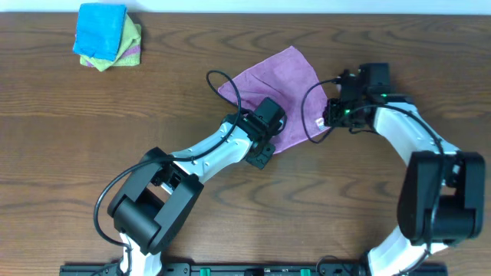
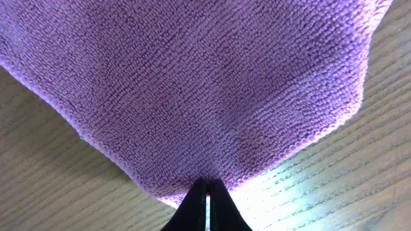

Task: Fold the cloth
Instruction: 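Grasp the cloth's left and right edges with both grippers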

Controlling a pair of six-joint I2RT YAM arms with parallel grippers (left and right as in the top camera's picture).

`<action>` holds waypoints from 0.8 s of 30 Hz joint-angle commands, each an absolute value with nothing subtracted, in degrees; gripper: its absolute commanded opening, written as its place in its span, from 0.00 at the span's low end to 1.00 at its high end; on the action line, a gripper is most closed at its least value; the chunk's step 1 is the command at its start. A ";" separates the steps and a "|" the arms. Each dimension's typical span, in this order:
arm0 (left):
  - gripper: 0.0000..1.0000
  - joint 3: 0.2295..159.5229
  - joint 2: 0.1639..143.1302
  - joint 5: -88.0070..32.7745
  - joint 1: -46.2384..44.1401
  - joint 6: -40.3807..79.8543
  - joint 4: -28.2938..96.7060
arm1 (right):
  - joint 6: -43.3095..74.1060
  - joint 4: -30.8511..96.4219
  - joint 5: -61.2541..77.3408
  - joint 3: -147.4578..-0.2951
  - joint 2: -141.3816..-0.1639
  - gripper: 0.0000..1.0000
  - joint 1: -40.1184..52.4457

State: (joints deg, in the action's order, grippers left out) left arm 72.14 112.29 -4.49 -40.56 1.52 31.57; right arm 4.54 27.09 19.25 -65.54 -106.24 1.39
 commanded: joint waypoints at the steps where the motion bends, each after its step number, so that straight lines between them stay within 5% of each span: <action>1: 0.06 73.34 112.86 -4.71 -40.45 2.04 31.81 | 4.84 26.55 16.62 -65.63 -107.72 0.02 3.01; 24: 0.06 73.30 112.88 -5.96 -40.53 10.81 29.04 | 4.82 22.28 7.90 -65.63 -112.29 0.02 3.40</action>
